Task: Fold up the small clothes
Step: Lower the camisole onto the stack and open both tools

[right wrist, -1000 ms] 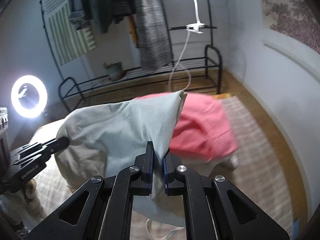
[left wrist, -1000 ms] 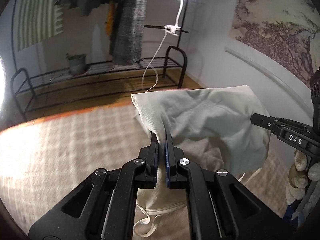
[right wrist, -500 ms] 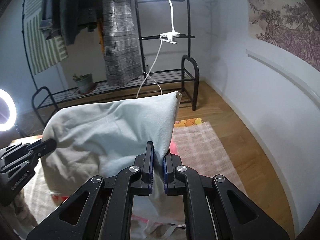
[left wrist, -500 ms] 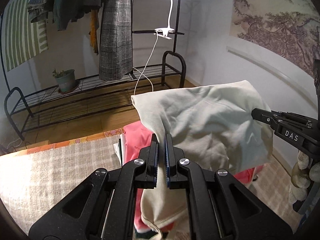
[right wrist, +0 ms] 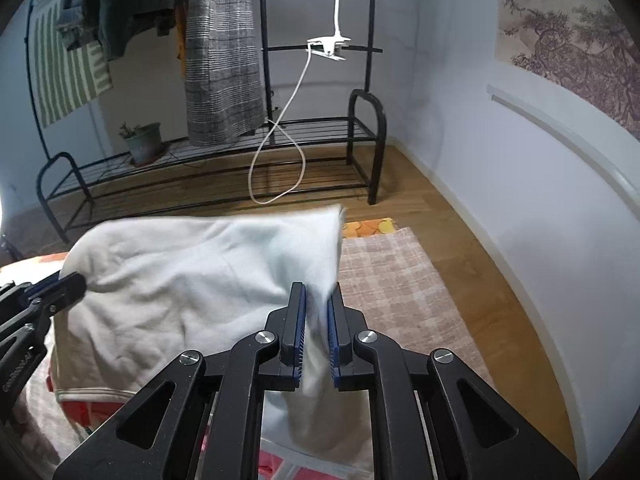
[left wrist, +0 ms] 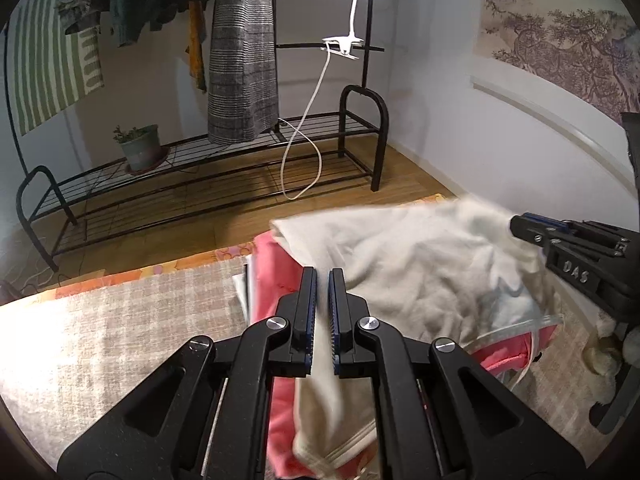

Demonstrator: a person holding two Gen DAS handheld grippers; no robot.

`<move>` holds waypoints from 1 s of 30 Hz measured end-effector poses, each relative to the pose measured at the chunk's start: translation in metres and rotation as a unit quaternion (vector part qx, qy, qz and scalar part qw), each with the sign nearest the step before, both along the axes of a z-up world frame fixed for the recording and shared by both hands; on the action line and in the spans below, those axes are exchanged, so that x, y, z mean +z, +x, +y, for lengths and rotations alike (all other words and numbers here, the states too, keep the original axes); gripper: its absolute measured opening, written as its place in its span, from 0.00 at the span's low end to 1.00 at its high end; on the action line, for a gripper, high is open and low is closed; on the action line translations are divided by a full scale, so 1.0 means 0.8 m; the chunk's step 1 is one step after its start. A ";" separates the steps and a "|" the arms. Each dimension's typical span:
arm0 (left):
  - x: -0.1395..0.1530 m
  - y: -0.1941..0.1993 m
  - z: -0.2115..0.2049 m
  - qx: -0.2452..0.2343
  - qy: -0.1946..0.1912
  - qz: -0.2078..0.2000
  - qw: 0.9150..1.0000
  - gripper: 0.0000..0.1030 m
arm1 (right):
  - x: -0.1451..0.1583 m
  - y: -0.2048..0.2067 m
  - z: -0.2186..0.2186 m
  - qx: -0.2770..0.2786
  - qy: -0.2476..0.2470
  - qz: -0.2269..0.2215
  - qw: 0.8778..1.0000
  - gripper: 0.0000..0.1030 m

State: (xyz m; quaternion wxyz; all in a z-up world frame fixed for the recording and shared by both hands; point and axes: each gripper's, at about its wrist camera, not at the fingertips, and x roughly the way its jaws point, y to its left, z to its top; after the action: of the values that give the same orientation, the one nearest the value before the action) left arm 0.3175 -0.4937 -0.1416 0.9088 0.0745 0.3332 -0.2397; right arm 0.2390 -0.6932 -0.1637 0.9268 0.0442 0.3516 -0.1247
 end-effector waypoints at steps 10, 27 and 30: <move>0.053 -0.045 0.044 0.001 -0.015 -0.021 1.000 0.04 | 0.043 -0.040 0.009 -0.003 0.011 -0.027 1.000 0.09; 0.189 -0.221 0.197 -0.007 -0.062 -0.066 0.996 0.04 | 0.151 -0.189 0.131 0.020 0.021 -0.080 0.996 0.09; 0.197 -0.258 0.229 -0.013 -0.062 -0.067 0.996 0.04 | 0.158 -0.225 0.151 0.019 0.036 -0.089 0.995 0.09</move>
State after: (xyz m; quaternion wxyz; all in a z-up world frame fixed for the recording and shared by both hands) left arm 0.1114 -0.3104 0.0160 0.9289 0.0379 0.2547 -0.2662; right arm 0.0588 -0.5721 -0.0373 0.9543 0.0820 0.2728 -0.0902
